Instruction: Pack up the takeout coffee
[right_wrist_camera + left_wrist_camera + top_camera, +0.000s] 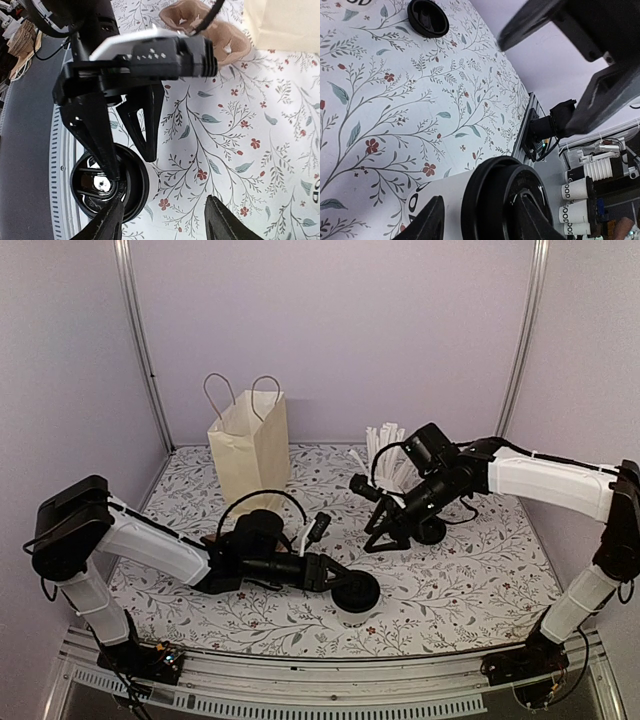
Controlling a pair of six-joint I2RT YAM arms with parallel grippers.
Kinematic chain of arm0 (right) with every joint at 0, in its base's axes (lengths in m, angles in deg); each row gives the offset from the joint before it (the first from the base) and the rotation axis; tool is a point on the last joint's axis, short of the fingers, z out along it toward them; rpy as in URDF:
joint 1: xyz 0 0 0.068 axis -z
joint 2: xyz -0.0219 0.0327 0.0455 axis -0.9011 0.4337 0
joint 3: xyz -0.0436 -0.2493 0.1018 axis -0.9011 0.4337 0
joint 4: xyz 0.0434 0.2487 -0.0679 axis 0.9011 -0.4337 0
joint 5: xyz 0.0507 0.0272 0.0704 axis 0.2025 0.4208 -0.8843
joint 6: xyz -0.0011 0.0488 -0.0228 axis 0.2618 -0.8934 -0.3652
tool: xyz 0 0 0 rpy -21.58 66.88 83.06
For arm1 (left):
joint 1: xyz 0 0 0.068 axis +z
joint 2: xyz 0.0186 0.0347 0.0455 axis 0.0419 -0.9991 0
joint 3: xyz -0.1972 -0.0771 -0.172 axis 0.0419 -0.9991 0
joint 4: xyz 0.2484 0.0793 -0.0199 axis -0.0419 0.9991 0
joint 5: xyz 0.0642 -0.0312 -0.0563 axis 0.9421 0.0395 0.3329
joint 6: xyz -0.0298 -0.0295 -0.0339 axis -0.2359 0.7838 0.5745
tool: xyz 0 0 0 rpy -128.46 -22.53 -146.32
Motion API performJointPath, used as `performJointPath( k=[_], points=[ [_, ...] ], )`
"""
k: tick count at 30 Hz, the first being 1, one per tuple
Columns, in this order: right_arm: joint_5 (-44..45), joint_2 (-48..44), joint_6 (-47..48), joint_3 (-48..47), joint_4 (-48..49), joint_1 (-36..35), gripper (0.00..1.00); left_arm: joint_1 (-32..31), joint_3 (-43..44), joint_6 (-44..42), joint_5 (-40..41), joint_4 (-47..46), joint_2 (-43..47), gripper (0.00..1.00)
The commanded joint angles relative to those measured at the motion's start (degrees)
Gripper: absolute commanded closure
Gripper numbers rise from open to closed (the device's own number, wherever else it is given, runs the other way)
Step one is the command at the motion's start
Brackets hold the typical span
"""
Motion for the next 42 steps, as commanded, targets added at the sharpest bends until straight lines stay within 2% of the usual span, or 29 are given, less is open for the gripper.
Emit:
performJointPath(
  k=[1, 7, 11, 17, 23, 30, 34, 42],
  points=[
    [5.80, -7.14, 6.36, 3.40, -0.11, -4.31, 0.45, -2.11, -1.10, -2.68, 2.84, 14.38, -2.02, 0.51],
    [8.22, -16.38, 15.29, 9.63, -1.68, -14.73, 0.60, -3.53, 0.65, -3.75, 5.48, 18.36, -1.50, 0.51],
    [12.60, -16.71, 19.00, 11.04, -4.01, -20.97, 0.70, -4.69, 2.70, -5.12, 8.52, 23.22, -1.36, 0.52],
    [22.16, -17.91, 20.46, 16.13, 0.41, -27.87, 0.70, -5.65, 3.83, -4.55, 10.51, 26.03, -1.79, 0.52],
    [29.73, -19.48, 19.22, 20.50, 6.01, -28.71, 0.70, -7.03, 5.65, -3.98, 12.21, 28.09, -2.51, 0.52],
    [30.32, -22.53, 18.32, 19.99, 6.08, -28.71, 0.69, -8.09, 7.20, -3.80, 12.62, 29.45, -4.01, 0.52],
    [30.96, -22.57, 18.38, 20.32, 5.99, -28.71, 0.66, -8.65, 7.51, -3.65, 13.06, 29.91, -4.22, 0.52],
    [31.18, -22.16, 18.94, 21.68, 5.62, -28.80, 0.66, -9.20, 7.42, -3.53, 13.61, 30.00, -4.37, 0.52]
  ],
)
